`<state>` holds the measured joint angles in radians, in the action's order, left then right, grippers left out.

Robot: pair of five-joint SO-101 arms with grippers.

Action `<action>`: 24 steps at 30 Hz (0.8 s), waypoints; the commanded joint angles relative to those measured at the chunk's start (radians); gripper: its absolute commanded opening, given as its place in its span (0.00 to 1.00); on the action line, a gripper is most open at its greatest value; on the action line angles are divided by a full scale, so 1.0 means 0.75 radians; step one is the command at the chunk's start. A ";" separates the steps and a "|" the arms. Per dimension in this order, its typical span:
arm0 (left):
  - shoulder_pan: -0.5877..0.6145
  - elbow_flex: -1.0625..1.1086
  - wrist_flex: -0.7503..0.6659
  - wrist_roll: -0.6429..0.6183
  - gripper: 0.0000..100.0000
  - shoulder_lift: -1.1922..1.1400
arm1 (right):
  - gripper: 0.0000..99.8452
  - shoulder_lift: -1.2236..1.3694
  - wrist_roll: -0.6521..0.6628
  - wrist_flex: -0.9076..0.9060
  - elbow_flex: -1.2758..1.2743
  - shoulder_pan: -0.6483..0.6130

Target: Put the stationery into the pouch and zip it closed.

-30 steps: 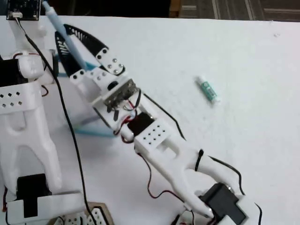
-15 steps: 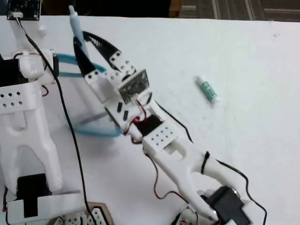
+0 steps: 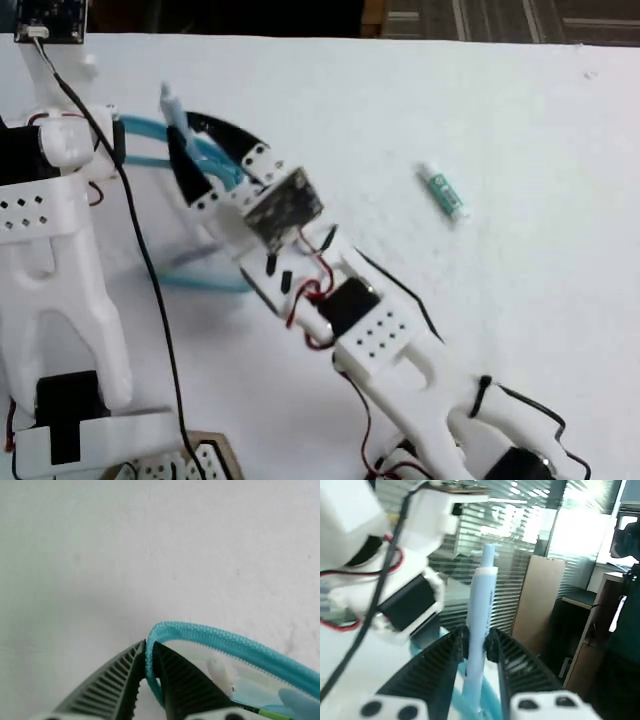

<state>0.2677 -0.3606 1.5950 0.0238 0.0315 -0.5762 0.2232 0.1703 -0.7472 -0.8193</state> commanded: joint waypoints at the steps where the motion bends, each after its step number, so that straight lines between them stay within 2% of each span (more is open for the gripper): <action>1: -0.005 0.023 0.035 -0.006 0.02 -0.154 | 0.20 -0.081 0.035 -0.109 0.006 -0.054; 3: -0.005 0.023 0.037 -0.008 0.02 -0.154 | 0.23 -0.085 0.035 -0.114 0.006 -0.058; 11: -0.005 0.023 0.041 -0.008 0.02 -0.154 | 0.18 -0.097 0.039 -0.109 0.018 0.009; 15: -0.005 0.023 0.041 -0.008 0.02 -0.154 | 0.09 -0.097 0.033 -0.116 0.151 0.130; 18: -0.005 0.020 0.041 -0.008 0.02 -0.154 | 0.01 -0.089 0.039 -0.343 0.350 0.292; 22: -0.005 0.020 0.041 -0.008 0.02 -0.154 | 0.13 -0.032 0.047 -0.864 0.618 0.555; 24: -0.005 0.020 0.041 -0.008 0.02 -0.154 | 0.19 0.064 0.143 -1.112 0.726 0.693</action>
<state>0.2677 -0.3606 1.5950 0.0238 0.0315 -0.5869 0.2570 -0.3882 -0.3422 -0.4373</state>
